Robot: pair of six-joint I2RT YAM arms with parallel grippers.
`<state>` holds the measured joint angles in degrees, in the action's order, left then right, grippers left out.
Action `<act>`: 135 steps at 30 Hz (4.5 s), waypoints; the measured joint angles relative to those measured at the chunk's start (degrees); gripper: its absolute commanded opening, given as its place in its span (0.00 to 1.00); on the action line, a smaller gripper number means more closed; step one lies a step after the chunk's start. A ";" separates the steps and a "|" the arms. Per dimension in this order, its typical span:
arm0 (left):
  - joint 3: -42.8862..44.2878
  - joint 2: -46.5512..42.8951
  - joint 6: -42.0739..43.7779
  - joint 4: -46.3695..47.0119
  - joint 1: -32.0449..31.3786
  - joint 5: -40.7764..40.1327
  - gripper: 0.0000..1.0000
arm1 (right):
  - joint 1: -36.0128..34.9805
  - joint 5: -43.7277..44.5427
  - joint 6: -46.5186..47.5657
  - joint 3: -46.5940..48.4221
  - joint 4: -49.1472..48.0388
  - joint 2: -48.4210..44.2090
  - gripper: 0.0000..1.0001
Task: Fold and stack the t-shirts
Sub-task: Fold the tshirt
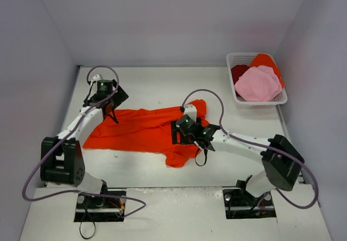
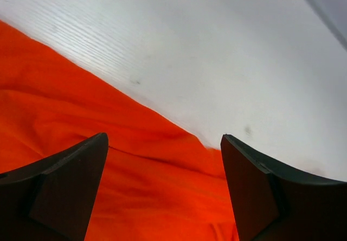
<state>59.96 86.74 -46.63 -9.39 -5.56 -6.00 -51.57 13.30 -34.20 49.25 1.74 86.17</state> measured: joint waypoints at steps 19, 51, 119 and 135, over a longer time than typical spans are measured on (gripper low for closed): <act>-5.66 -0.46 -4.66 -2.05 -10.84 0.85 0.80 | -20.83 7.34 -15.15 0.00 11.37 -7.17 0.79; -1.90 11.04 -6.43 2.43 -14.64 2.21 0.80 | -24.33 11.52 -21.40 -1.49 11.21 6.73 0.58; 1.16 15.72 -1.88 5.03 -11.76 -0.28 0.80 | -20.04 9.84 -22.62 -4.42 20.22 -11.93 0.68; -2.43 12.46 -1.55 4.44 -11.13 -0.28 0.80 | 4.81 8.07 -5.31 -0.33 11.58 -3.78 0.64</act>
<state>57.54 99.20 -48.18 -4.95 -16.69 -6.28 -46.76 21.37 -39.51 48.93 13.32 82.39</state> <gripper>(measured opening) 0.796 0.643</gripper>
